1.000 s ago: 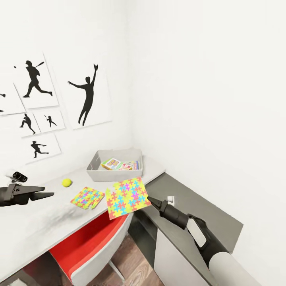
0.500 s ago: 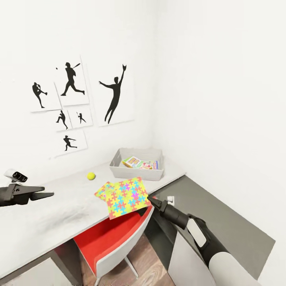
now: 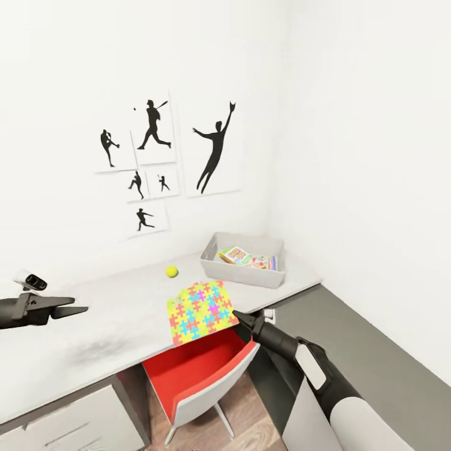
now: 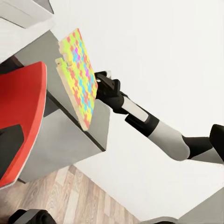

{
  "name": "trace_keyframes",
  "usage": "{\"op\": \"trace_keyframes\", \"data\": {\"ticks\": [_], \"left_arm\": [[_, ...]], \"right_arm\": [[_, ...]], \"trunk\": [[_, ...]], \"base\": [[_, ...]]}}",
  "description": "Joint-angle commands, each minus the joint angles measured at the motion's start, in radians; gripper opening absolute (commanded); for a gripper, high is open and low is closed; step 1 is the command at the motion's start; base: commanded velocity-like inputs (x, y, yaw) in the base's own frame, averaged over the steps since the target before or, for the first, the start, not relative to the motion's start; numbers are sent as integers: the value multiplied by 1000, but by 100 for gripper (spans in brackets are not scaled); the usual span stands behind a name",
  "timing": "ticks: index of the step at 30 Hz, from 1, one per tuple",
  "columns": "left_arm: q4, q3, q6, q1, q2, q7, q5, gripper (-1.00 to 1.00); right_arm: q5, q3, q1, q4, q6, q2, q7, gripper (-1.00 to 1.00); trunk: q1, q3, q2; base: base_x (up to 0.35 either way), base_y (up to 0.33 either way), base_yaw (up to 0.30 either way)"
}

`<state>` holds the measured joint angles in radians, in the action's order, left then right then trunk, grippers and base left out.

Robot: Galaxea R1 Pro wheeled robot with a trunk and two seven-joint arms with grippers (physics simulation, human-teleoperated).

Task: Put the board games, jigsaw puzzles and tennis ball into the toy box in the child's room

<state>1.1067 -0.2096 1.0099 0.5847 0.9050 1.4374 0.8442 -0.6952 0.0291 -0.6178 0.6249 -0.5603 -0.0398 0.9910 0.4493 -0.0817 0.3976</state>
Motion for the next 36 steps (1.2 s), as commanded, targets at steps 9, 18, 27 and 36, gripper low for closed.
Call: {"op": "trace_keyframes", "data": {"ticks": [9, 18, 27, 36], "left_arm": [[-24, -9, -24, 1, -123, 5, -32, 100], [-5, -1, -23, -47, -189, 8, -46, 100], [-11, -1, -26, -50, -192, 6, -46, 100], [-18, -1, -28, -51, -193, 10, -43, 100]], "right_arm": [[19, 5, -4, 288, -288, 11, -186, -100], [4, -3, 60, 507, -406, 12, -319, -100], [3, -3, 62, 509, -399, 12, -325, -100], [-1, -40, 63, 501, -393, 12, -310, -100]], "trunk": [[1, -2, 2], [1, -2, 2], [1, -2, 2], [1, -2, 2]], "base": [[0, 0, 90], [0, 0, 1], [0, 0, 0], [0, 0, 0]]}}
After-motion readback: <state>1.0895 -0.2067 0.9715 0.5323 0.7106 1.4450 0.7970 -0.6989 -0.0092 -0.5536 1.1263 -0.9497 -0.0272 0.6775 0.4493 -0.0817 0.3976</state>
